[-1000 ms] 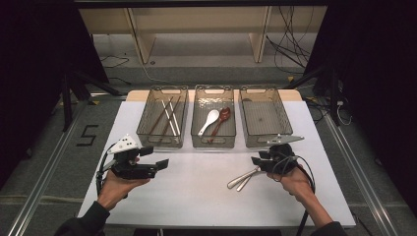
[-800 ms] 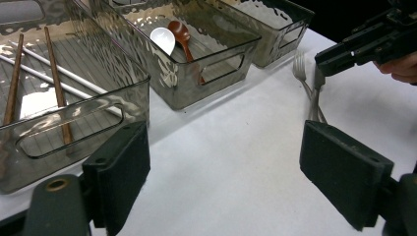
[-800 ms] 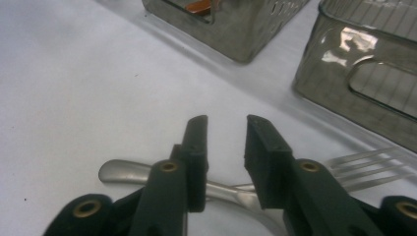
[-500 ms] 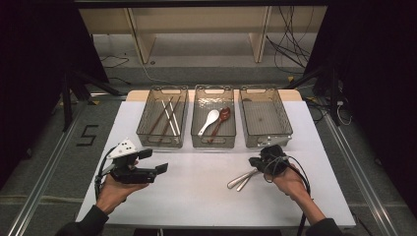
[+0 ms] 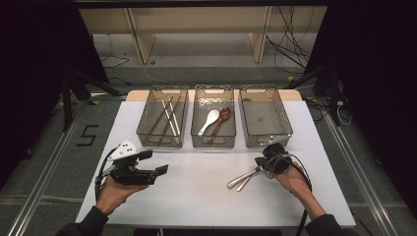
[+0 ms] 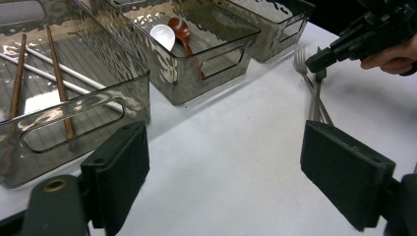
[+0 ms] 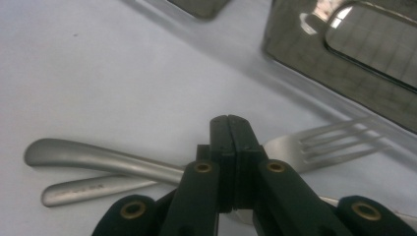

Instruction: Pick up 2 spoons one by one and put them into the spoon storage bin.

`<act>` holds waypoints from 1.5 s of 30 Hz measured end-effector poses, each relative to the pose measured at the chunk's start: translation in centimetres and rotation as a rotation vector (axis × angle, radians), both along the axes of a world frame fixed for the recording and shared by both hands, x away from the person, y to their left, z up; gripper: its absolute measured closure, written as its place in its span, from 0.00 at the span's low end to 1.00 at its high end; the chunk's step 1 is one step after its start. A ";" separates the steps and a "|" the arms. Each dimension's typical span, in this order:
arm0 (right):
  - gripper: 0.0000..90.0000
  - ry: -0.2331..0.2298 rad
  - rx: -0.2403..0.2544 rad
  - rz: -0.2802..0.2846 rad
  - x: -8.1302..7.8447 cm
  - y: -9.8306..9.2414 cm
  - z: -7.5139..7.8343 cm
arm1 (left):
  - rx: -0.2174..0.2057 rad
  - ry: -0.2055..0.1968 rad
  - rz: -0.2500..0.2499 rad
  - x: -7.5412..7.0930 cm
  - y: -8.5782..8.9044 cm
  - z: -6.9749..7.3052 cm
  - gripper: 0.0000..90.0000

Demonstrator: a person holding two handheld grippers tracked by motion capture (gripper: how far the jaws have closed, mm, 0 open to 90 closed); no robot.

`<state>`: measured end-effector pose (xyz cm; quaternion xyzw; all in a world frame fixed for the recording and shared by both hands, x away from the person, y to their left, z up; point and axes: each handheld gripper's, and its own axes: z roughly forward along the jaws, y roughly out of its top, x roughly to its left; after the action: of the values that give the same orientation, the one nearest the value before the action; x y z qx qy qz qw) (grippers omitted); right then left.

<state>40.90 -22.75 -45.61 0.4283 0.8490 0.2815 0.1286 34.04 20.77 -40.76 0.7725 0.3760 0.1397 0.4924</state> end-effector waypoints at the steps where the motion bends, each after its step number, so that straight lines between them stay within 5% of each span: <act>1: 1.00 0.009 -0.002 -0.012 0.1 -0.2 -0.1 | -0.001 -0.001 0.000 0.0 0.0 0.0 0.20; 25: 1.00 0.104 -0.097 -0.082 1.0 -2.3 -0.9 | 0.007 -0.008 -0.003 -0.1 0.1 -0.1 0.20; 45: 1.00 0.190 -0.111 -0.032 -1.5 -2.2 -0.5 | 0.006 -0.006 -0.001 -0.3 0.2 -0.2 0.20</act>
<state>39.41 -24.96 -46.12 0.4588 0.8646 0.1902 0.0753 33.77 21.00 -40.92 0.7735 0.3739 0.1428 0.4913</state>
